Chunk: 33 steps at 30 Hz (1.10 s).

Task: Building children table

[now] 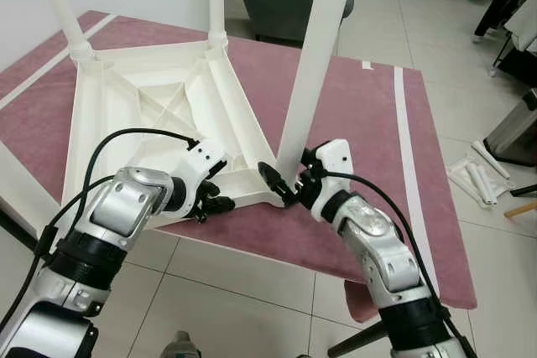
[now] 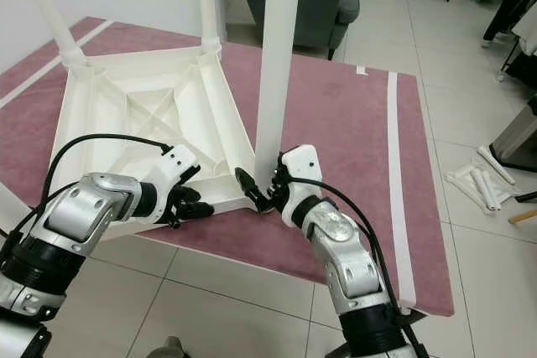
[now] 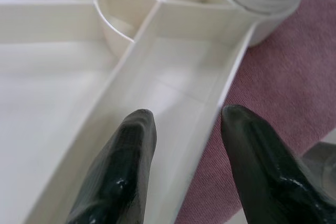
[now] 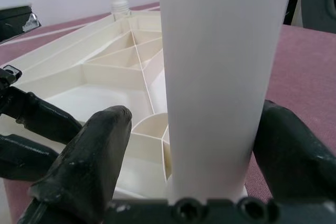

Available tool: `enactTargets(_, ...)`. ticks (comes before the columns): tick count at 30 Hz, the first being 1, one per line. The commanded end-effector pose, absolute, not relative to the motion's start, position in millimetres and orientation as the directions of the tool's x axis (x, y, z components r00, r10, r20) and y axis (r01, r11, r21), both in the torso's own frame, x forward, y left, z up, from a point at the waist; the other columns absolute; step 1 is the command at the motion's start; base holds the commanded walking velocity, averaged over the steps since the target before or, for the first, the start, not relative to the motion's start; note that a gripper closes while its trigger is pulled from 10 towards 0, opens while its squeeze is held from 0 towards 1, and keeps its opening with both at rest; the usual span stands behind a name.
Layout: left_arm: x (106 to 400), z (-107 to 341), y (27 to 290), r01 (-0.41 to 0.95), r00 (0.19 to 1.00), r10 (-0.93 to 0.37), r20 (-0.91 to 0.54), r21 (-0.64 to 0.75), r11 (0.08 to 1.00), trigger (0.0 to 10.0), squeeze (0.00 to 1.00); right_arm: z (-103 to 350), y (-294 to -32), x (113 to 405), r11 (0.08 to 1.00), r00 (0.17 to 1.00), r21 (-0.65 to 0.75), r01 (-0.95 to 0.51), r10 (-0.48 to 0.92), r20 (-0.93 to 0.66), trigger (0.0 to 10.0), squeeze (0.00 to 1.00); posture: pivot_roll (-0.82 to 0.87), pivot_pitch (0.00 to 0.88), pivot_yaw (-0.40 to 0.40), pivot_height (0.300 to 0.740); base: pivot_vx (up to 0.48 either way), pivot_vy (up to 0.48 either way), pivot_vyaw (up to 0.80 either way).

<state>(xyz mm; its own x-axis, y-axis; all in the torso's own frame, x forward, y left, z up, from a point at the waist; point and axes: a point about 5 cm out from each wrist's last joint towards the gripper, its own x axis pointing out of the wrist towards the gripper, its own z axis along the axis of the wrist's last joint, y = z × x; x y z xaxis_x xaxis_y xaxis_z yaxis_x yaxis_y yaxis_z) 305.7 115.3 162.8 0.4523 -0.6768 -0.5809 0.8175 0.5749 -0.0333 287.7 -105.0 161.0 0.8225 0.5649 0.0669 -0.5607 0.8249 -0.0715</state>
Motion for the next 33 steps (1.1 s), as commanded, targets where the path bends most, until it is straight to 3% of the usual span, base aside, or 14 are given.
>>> enactTargets(1,314,216,97,0.682,0.641,-0.764,-0.074,0.511,0.523,10.0,0.0,165,-104,286,0.826,0.822,-0.061,-0.56,0.563,0.085,10.0,0.0,0.17,0.0,0.0,0.74,0.0,0.0,0.0)
enactTargets(14,313,217,102,0.678,0.667,-0.74,-0.087,0.483,0.554,10.0,0.0,162,-106,287,0.839,0.835,-0.046,-0.542,0.544,0.084,10.0,0.0,0.17,0.0,0.0,0.74,0.0,0.0,0.0)
enactTargets(20,307,223,109,0.589,0.711,-0.702,0.038,0.512,0.625,10.0,0.0,154,-109,285,0.853,0.851,-0.029,-0.52,0.521,0.062,10.0,0.0,0.16,0.0,0.0,0.74,0.0,0.0,0.0)
enactTargets(22,306,223,109,0.584,0.714,-0.699,0.042,0.514,0.628,10.0,0.0,151,-110,283,0.856,0.855,-0.027,-0.516,0.516,0.054,10.0,0.0,0.16,0.0,0.0,0.74,0.0,0.0,0.0)
enactTargets(23,306,223,109,0.583,0.715,-0.698,0.04,0.517,0.627,10.0,0.0,149,-110,282,0.858,0.857,-0.026,-0.513,0.513,0.049,10.0,0.0,0.16,0.0,-0.04,0.74,0.0,0.0,0.0)
enactTargets(33,306,223,109,0.583,0.715,-0.698,0.04,0.517,0.627,10.0,0.0,149,-110,282,0.858,0.857,-0.026,-0.513,0.513,0.049,10.0,0.0,0.16,0.0,-0.04,0.74,0.0,0.0,0.0)
